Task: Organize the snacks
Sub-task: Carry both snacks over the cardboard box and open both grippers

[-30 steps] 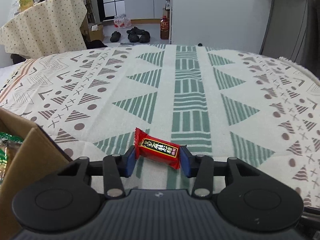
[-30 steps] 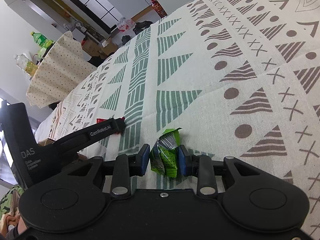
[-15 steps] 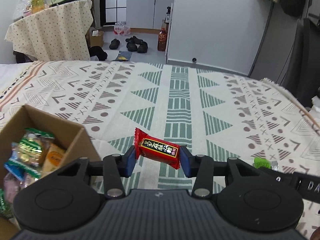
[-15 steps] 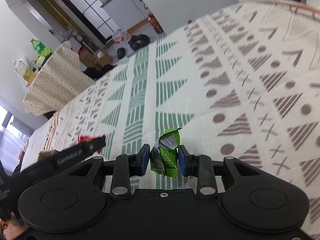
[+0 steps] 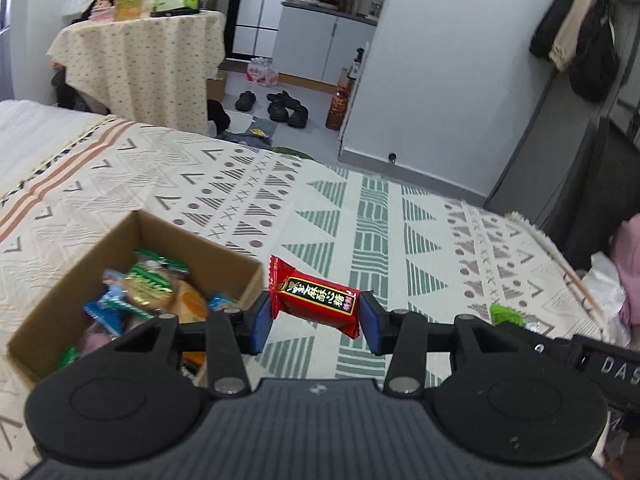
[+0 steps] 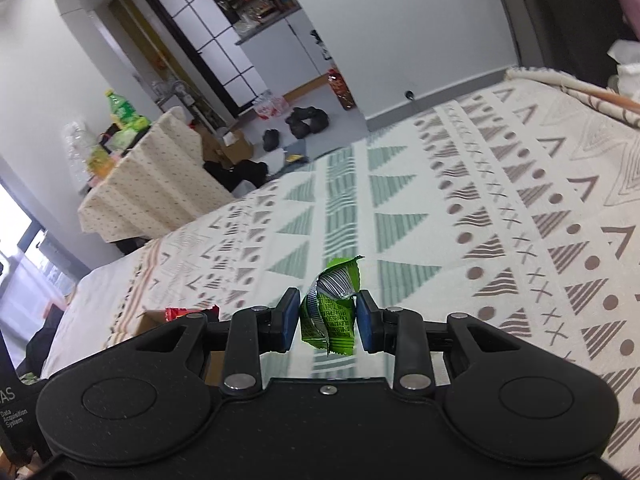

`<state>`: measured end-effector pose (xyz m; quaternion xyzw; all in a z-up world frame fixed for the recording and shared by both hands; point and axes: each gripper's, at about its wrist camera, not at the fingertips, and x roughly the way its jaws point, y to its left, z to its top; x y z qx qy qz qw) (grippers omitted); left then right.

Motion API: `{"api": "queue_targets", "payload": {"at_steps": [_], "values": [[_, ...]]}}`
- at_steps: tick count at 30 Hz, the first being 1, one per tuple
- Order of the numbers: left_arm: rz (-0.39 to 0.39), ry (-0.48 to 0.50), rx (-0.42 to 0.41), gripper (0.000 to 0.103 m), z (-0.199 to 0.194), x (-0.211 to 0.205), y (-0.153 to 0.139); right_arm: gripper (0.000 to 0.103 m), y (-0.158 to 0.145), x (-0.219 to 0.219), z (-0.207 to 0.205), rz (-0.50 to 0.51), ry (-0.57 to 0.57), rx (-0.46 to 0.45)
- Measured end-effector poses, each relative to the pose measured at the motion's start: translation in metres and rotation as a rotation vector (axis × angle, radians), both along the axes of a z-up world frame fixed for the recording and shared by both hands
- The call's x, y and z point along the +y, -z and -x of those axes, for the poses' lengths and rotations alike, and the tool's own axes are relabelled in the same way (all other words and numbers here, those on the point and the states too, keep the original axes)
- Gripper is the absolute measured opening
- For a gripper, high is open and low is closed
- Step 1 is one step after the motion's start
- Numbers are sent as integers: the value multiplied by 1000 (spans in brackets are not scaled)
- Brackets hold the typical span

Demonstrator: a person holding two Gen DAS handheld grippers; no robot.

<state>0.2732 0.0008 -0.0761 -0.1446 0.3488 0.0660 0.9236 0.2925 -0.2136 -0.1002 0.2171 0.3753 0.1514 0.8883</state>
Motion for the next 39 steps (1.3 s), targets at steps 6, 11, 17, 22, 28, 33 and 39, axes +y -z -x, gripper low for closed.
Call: {"api": "queue_targets", "payload": {"at_steps": [6, 11, 17, 22, 28, 33, 39], "values": [[70, -48, -30, 45, 23, 31, -19, 30, -21, 28, 19, 13, -40, -35], [120, -78, -46, 45, 39, 59, -31, 30, -37, 50, 27, 19, -62, -58], [157, -126, -72, 46, 50, 93, -42, 30, -52, 79, 37, 33, -88, -86], [197, -150, -55, 46, 58, 117, -39, 30, -54, 103, 43, 52, -110, -87], [242, -172, -29, 46, 64, 138, -27, 30, -53, 129, 47, 74, -134, -82], [257, -192, -38, 46, 67, 152, -27, 30, -51, 152, 50, 78, -159, -74], [293, -226, -23, 46, 68, 170, -18, 30, -44, 178, 52, 72, -205, -51]]}}
